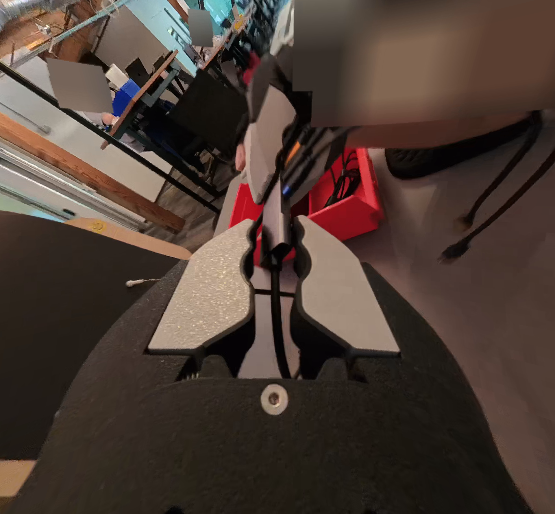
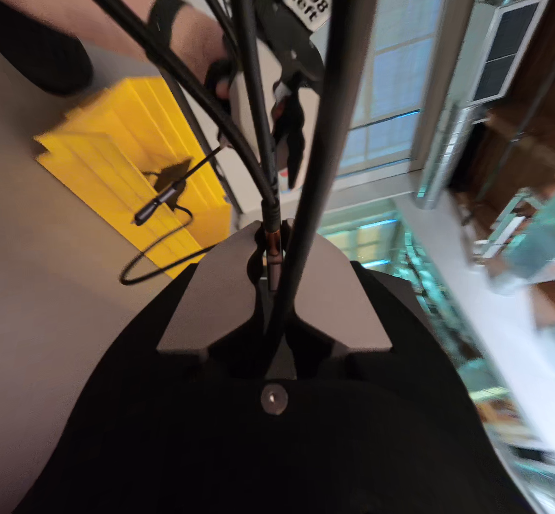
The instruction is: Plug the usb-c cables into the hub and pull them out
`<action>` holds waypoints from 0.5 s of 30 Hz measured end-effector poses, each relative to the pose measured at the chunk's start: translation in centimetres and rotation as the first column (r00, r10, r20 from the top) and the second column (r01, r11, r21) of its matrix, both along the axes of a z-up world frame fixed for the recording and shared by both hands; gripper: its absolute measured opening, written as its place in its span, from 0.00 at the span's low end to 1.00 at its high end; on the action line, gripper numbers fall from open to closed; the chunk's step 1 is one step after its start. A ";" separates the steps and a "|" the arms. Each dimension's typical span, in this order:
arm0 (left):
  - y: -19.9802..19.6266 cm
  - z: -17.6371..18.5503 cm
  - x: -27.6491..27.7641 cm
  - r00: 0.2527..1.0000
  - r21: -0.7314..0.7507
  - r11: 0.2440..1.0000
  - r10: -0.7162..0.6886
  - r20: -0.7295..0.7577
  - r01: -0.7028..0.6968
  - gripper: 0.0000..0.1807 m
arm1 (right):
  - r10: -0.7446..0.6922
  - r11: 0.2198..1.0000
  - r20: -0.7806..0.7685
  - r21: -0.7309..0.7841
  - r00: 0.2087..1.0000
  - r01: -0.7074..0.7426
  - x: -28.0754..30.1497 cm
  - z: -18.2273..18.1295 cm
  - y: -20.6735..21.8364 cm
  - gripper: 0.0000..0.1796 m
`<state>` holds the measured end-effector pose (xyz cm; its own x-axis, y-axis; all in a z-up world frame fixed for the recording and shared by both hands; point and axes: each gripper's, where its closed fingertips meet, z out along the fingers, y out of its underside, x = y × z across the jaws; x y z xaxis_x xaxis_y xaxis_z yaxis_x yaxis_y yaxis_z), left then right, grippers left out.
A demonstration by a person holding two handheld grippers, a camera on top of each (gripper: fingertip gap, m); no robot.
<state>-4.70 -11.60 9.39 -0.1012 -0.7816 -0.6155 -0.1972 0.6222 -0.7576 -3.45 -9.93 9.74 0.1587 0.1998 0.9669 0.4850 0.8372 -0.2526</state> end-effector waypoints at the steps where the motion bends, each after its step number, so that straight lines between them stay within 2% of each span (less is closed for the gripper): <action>1: -0.4 0.9 -0.4 0.998 -0.073 0.997 -0.032 0.044 0.036 0.15 | -0.038 0.997 0.005 0.074 0.999 0.038 0.1 0.3 0.1 0.06; 3: -0.9 2.6 -1.1 0.989 -0.227 0.968 -0.081 0.126 0.108 0.18 | -0.071 0.981 0.009 0.179 0.997 0.069 -0.1 0.5 0.0 0.06; 5: -0.1 2.8 -1.4 0.991 -0.303 0.949 -0.056 0.120 0.090 0.20 | -0.095 0.966 -0.013 0.241 0.995 0.095 -0.1 0.9 0.0 0.06; 8: 0.9 1.3 -1.2 0.999 -0.250 0.968 -0.005 0.043 0.016 0.26 | -0.104 0.957 -0.007 0.272 0.995 0.102 -0.1 0.8 0.0 0.06; 10: 0.8 1.0 -0.8 0.999 -0.234 0.972 0.001 0.038 0.008 0.26 | -0.097 0.953 -0.004 0.289 0.995 0.094 -0.2 0.7 -0.1 0.06; 15: 0.3 0.6 -0.2 0.998 -0.247 0.967 -0.048 0.045 0.058 0.16 | -0.095 0.938 -0.021 0.332 0.995 0.096 -0.1 0.9 -0.3 0.06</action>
<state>-4.91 -11.28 10.03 -0.1263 -0.9047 -0.4070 -0.1367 0.4222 -0.8961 -3.55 -10.20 10.63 0.1655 -0.1487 0.9749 0.5666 0.8235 0.0295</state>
